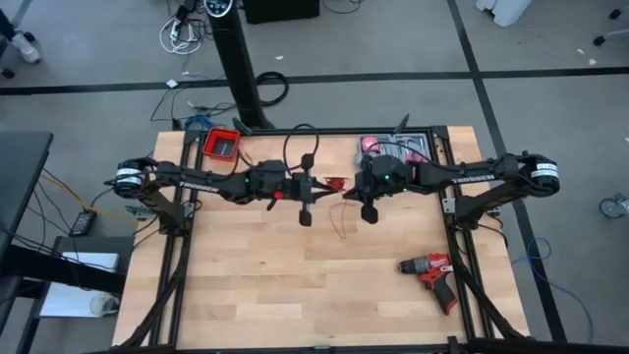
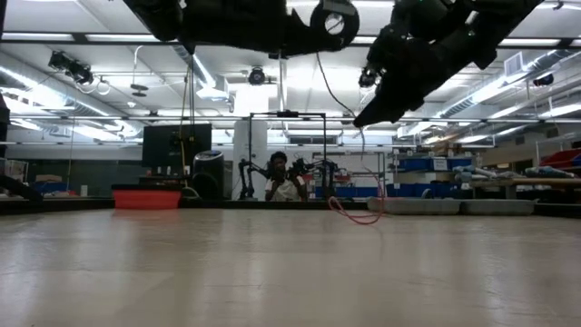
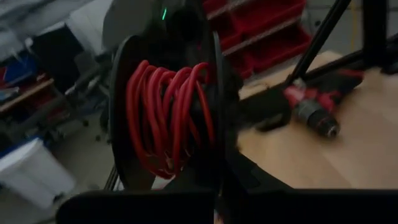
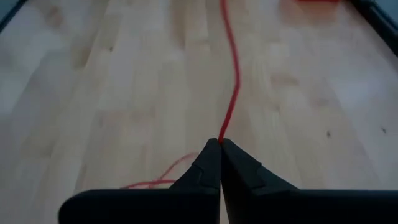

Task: Coil cords
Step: Coil the red wire onto the black spool

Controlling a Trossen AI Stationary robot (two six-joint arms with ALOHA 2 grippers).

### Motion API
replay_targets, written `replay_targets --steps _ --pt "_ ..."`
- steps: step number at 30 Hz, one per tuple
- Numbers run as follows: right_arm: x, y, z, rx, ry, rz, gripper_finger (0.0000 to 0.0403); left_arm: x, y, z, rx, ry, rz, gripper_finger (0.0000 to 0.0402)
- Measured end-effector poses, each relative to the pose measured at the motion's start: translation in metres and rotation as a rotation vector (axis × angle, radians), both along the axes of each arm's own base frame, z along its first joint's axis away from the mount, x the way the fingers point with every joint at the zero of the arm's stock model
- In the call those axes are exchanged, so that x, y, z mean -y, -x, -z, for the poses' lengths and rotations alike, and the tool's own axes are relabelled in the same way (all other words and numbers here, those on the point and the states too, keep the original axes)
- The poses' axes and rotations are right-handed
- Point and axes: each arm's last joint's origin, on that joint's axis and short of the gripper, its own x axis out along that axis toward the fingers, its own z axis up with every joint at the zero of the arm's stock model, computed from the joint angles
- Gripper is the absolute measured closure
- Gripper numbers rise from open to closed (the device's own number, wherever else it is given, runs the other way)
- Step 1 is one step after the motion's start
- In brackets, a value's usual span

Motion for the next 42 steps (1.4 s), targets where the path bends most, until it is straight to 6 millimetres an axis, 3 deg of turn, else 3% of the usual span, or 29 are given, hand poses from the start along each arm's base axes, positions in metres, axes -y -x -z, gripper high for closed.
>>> replay_targets --steps 5,10,20,31,42 --pt "-0.002 0.013 -0.009 -0.024 0.014 -0.004 0.0402 -0.002 0.002 0.011 -0.110 0.028 -0.069 0.0396" --pt "-0.008 0.021 -0.025 0.043 0.071 -0.028 0.0403 -0.010 0.005 0.021 -0.214 0.183 -0.132 0.0396" --pt "-0.016 0.032 -0.042 0.124 0.118 -0.095 0.0403 -0.016 0.010 0.030 -0.297 0.349 -0.176 0.0396" --pt "-0.017 0.021 -0.058 0.332 0.312 -0.242 0.0403 -0.007 0.009 0.028 -0.331 0.507 0.114 0.0396" --pt "-0.014 -0.007 -0.072 0.358 0.389 -0.331 0.0403 0.002 0.011 0.026 -0.358 0.548 0.376 0.0396"
